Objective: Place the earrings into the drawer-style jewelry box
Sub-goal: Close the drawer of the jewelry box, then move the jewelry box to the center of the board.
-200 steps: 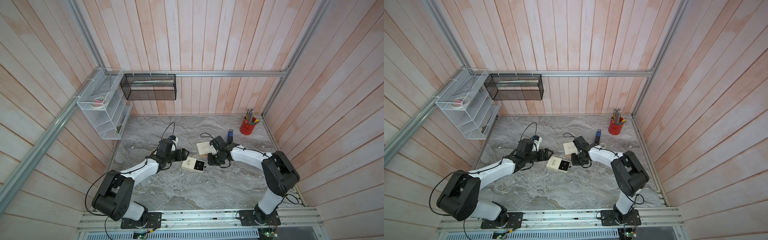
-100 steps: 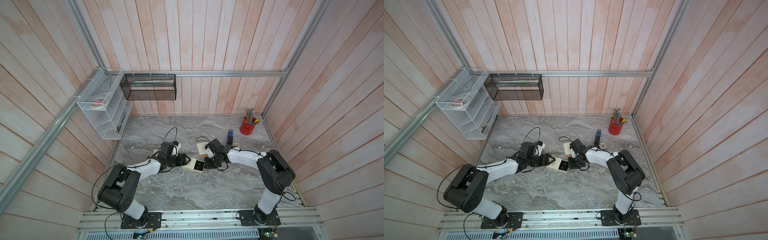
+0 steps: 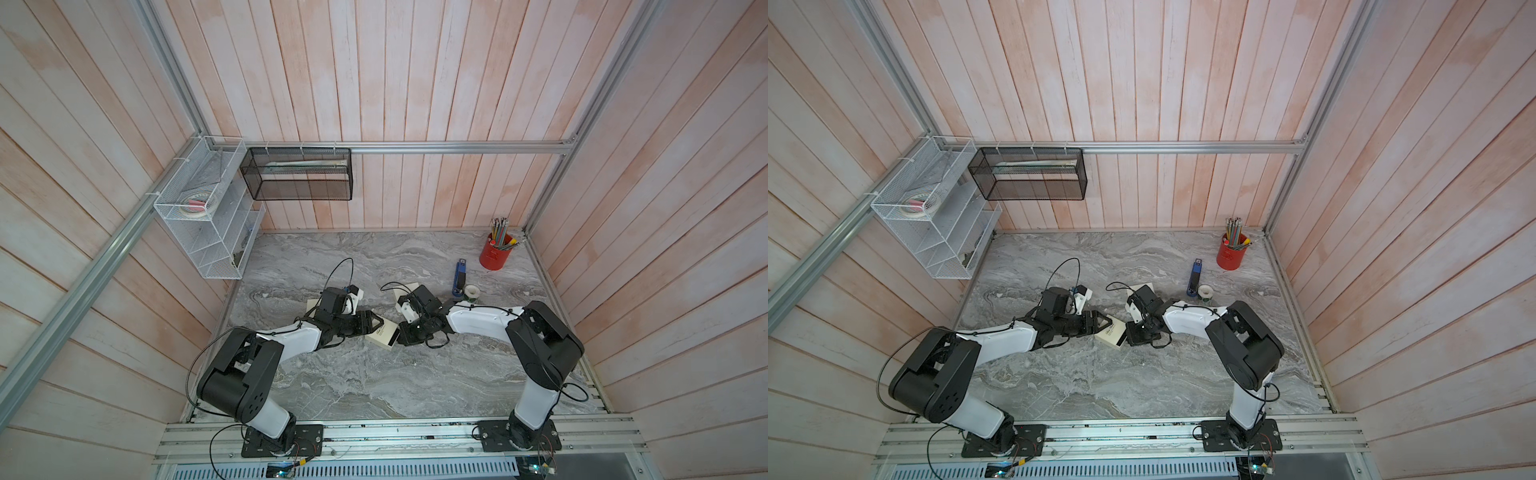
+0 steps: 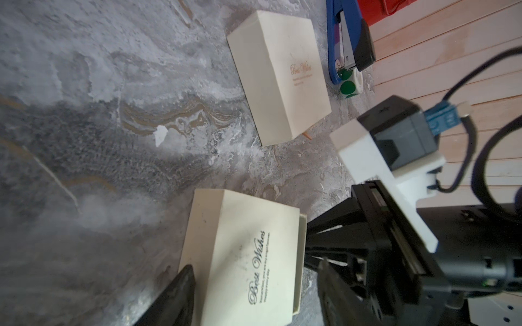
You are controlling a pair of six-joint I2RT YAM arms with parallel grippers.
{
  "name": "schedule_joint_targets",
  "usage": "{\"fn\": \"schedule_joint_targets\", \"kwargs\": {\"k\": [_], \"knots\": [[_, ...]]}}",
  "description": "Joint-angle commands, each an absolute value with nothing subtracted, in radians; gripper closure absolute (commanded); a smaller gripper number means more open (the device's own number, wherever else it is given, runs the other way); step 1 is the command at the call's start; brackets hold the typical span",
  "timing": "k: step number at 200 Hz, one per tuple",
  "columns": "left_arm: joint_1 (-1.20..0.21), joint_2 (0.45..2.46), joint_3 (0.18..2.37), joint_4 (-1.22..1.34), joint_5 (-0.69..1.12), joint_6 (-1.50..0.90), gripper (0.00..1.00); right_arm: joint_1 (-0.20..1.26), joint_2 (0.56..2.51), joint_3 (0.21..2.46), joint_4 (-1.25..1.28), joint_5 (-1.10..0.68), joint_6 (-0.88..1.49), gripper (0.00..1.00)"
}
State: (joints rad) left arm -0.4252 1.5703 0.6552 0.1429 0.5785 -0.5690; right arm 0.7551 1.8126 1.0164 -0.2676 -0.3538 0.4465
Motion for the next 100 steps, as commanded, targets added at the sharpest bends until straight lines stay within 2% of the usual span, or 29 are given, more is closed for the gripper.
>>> {"fn": "schedule_joint_targets", "kwargs": {"k": [1, 63, 100], "knots": [[-0.423, 1.585, 0.658, 0.171, 0.604, -0.569, 0.31, 0.775, 1.842, 1.048, -0.209, -0.387, 0.461, 0.89], [-0.405, 1.607, 0.728, 0.133, 0.569, -0.56, 0.31, 0.792, 1.835, 1.074, -0.206, -0.315, 0.463, 0.86], [-0.349, 1.491, 0.698, 0.089, 0.459, -0.561, 0.23, 0.802, 1.828, 1.081, -0.259, -0.259, 0.405, 0.78]]}}
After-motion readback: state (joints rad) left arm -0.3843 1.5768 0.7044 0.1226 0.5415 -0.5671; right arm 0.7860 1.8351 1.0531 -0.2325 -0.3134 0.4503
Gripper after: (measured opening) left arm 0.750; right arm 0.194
